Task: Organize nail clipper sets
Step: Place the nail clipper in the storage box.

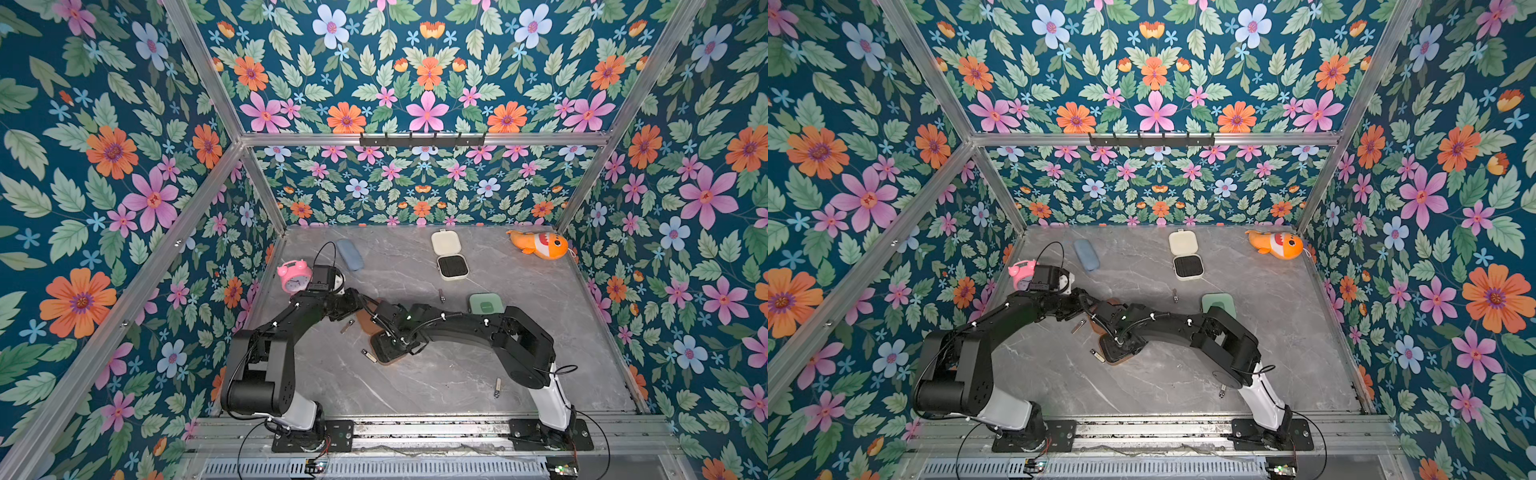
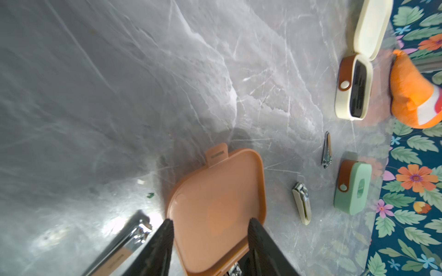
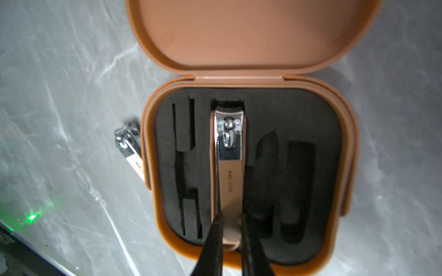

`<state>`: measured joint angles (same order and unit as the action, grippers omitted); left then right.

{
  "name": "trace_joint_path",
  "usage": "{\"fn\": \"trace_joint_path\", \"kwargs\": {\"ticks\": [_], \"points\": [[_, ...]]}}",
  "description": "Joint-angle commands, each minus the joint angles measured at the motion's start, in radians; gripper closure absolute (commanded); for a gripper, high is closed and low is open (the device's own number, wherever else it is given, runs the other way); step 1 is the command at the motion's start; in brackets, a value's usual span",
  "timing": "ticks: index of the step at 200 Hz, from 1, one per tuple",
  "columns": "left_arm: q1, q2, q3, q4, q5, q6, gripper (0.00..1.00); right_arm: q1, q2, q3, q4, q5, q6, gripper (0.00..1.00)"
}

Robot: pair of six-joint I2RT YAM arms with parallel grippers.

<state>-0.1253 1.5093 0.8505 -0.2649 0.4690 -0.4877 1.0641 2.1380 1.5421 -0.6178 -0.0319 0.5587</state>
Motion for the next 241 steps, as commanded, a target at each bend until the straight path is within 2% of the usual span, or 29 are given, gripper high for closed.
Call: {"fn": "trace_joint_path", "kwargs": {"ticks": [1,38,80,151,182,216,241], "points": [[0.016,-0.023,-0.008,-0.02,0.016,0.025,0.47,0.011,0.093,-0.017,-0.229,0.088,0.041,0.87],[0.041,-0.045,-0.041,-0.01,0.035,0.024,0.47,0.025,0.126,0.037,-0.29,0.108,0.048,0.87],[0.044,-0.044,-0.074,0.002,0.072,0.024,0.48,0.015,0.072,0.058,-0.275,0.092,0.055,0.85],[-0.008,-0.036,-0.157,0.058,0.111,-0.008,0.49,-0.036,-0.009,0.159,-0.278,0.072,0.022,0.71],[-0.051,-0.025,-0.16,0.083,0.109,-0.035,0.49,-0.044,-0.032,0.157,-0.271,0.058,0.014,0.67],[-0.115,-0.008,-0.143,0.105,0.089,-0.069,0.49,-0.056,-0.059,0.111,-0.221,0.024,0.004,0.56],[-0.126,0.01,-0.143,0.134,0.092,-0.091,0.49,-0.071,-0.057,0.094,-0.198,-0.008,-0.008,0.53]]}}
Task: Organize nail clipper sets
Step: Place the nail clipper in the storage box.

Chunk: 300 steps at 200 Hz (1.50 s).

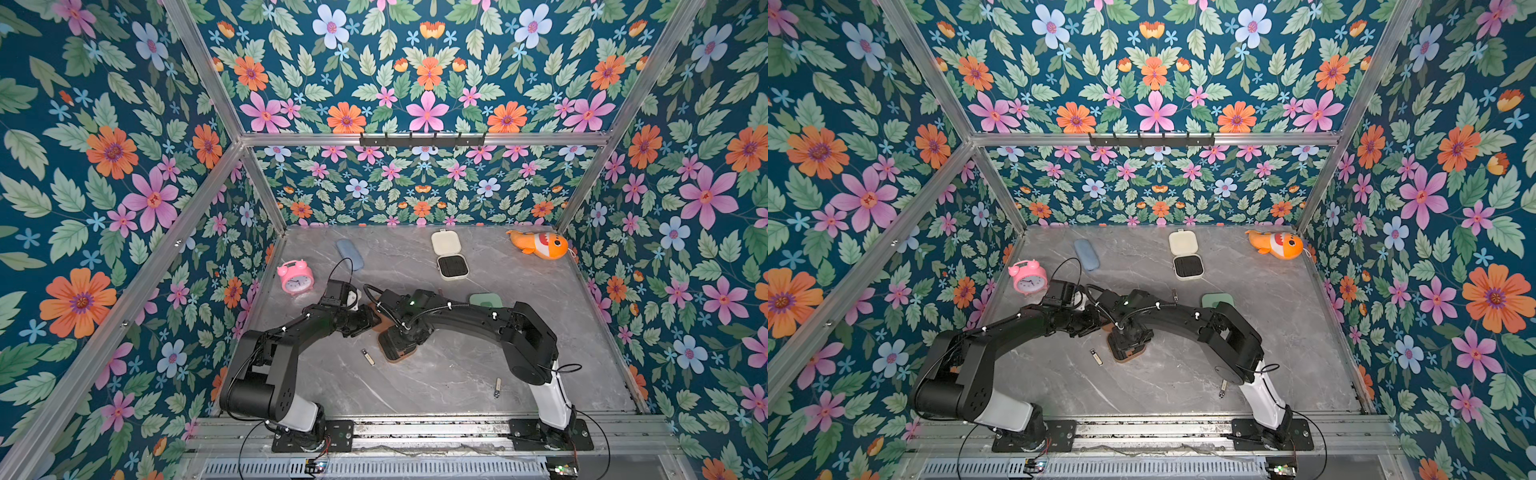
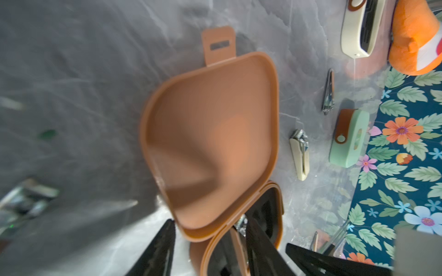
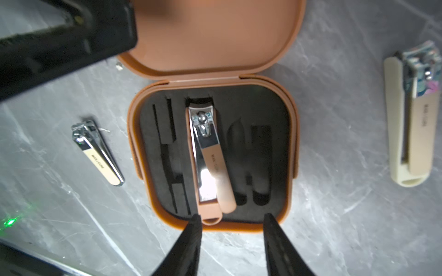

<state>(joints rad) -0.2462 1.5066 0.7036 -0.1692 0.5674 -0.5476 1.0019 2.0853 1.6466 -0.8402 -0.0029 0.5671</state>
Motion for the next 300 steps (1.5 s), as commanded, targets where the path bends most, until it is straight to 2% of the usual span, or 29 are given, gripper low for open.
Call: {"fn": "trace_joint_path", "kwargs": {"ticks": [1,38,98,127,223,280,300], "points": [[-0.006,0.013,0.004,0.038,-0.007,-0.032,0.49,-0.009,-0.004,-0.009,0.027,-0.038,-0.017,0.52],[-0.013,0.033,0.006,0.052,-0.009,-0.038,0.5,-0.011,0.024,0.024,0.028,-0.061,-0.044,0.48],[-0.019,0.04,-0.001,0.057,-0.013,-0.041,0.51,-0.013,0.08,0.074,-0.003,-0.065,-0.05,0.49],[-0.02,0.042,-0.002,0.06,-0.012,-0.041,0.51,-0.013,0.09,0.076,-0.008,-0.06,-0.047,0.53],[-0.021,0.04,-0.011,0.066,-0.006,-0.04,0.51,-0.008,0.109,0.088,-0.047,-0.03,-0.045,0.81],[-0.022,0.046,-0.012,0.071,-0.003,-0.04,0.51,0.01,0.147,0.102,-0.075,0.003,-0.036,0.82],[-0.023,0.052,-0.013,0.075,-0.002,-0.04,0.51,0.01,0.148,0.08,-0.055,-0.022,-0.022,0.79]]}}
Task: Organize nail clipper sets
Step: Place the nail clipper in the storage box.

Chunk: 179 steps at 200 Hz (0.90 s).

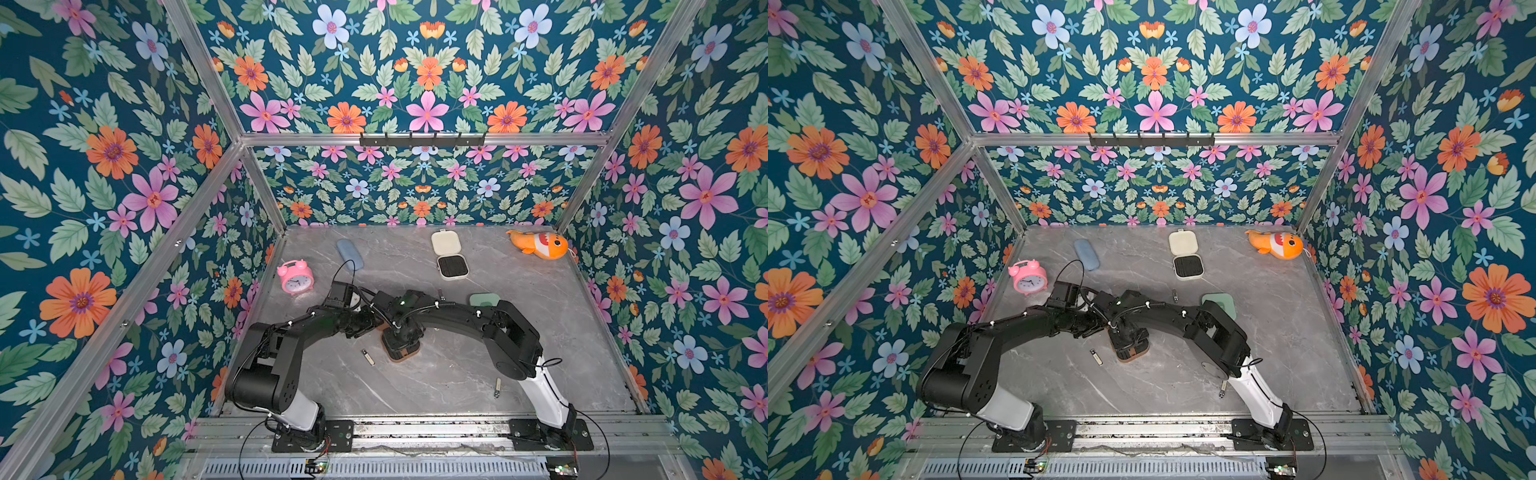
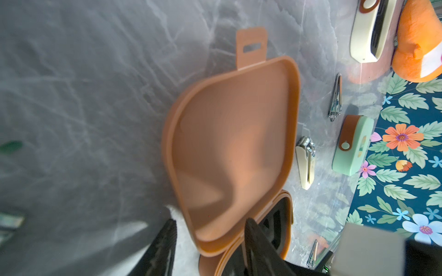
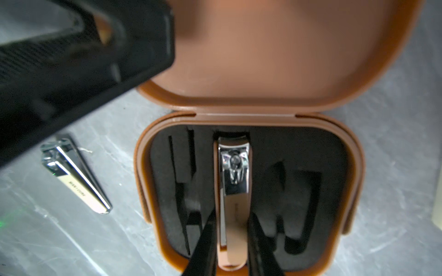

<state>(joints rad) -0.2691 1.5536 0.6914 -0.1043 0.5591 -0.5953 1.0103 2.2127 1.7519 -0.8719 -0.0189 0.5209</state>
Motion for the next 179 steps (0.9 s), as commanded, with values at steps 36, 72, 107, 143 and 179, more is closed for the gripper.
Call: {"fn": "trace_joint_path", "kwargs": {"ticks": [36,72,107,143,179], "points": [[-0.001,0.007,-0.004,0.017,0.007,0.006,0.51,0.001,0.029,-0.063,0.0,-0.011,0.05,0.79],[-0.002,0.012,-0.005,0.018,0.008,0.01,0.51,0.017,0.061,-0.061,-0.065,0.118,0.097,0.82],[-0.001,0.025,0.001,0.021,0.01,0.013,0.51,0.031,0.076,-0.097,-0.091,0.194,0.146,0.83],[0.0,0.03,0.005,0.016,0.009,0.02,0.51,0.037,0.07,-0.164,-0.07,0.205,0.174,0.83],[0.001,0.03,0.015,0.006,0.003,0.023,0.51,0.037,0.047,-0.198,-0.019,0.168,0.179,0.83]]}}
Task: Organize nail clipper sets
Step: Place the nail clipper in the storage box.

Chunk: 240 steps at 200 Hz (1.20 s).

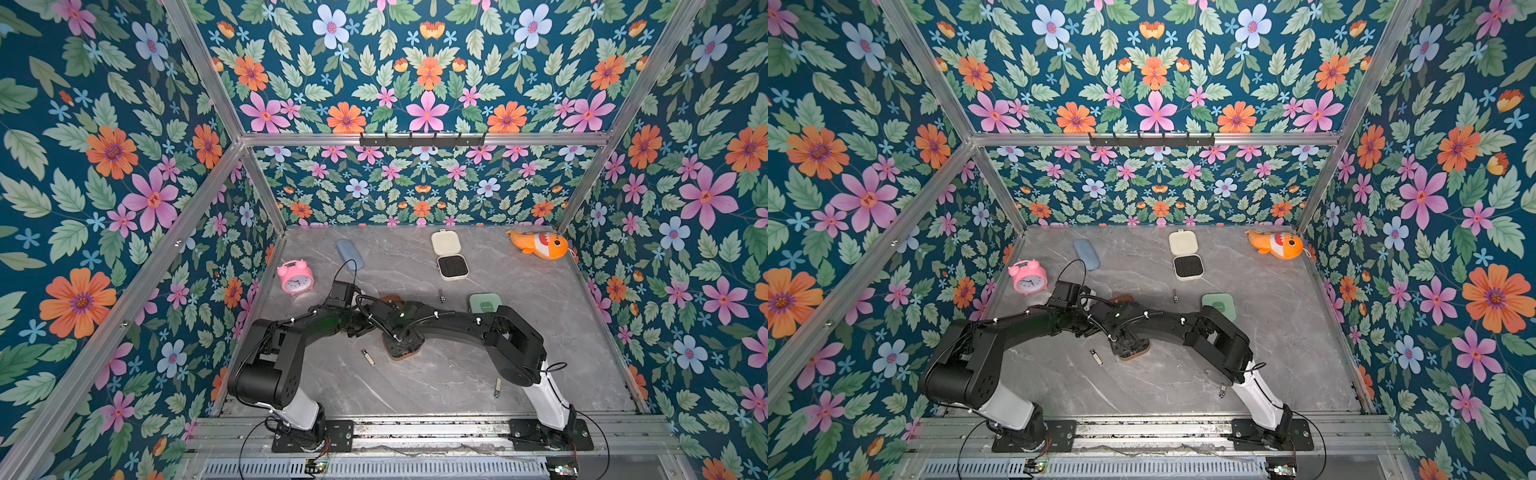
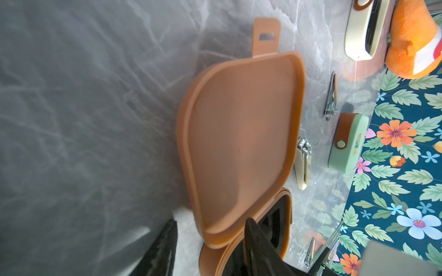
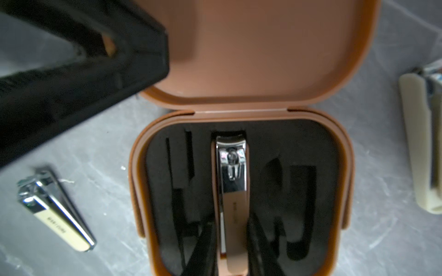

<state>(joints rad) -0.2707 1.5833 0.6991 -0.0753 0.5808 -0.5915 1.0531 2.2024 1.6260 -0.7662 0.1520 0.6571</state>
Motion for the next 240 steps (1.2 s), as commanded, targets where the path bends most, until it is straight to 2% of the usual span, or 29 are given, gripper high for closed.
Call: {"fn": "trace_joint_path", "kwargs": {"ticks": [1,53,132,174,240], "points": [[0.003,-0.001,0.008,-0.024,-0.02,0.02,0.51,-0.006,0.053,-0.074,-0.123,-0.003,0.042,0.83],[0.045,-0.031,0.06,-0.096,-0.023,0.053,0.51,-0.014,-0.039,-0.145,-0.068,-0.008,-0.011,0.81],[0.136,-0.035,0.207,-0.161,0.071,0.081,0.48,-0.012,-0.141,-0.283,-0.129,0.041,-0.099,0.81],[0.133,-0.012,0.252,-0.147,0.097,0.065,0.49,-0.013,-0.132,-0.273,-0.141,0.011,-0.116,0.8],[0.131,-0.026,0.176,-0.116,0.111,0.059,0.49,-0.043,-0.114,-0.14,-0.153,-0.015,-0.08,0.7]]}}
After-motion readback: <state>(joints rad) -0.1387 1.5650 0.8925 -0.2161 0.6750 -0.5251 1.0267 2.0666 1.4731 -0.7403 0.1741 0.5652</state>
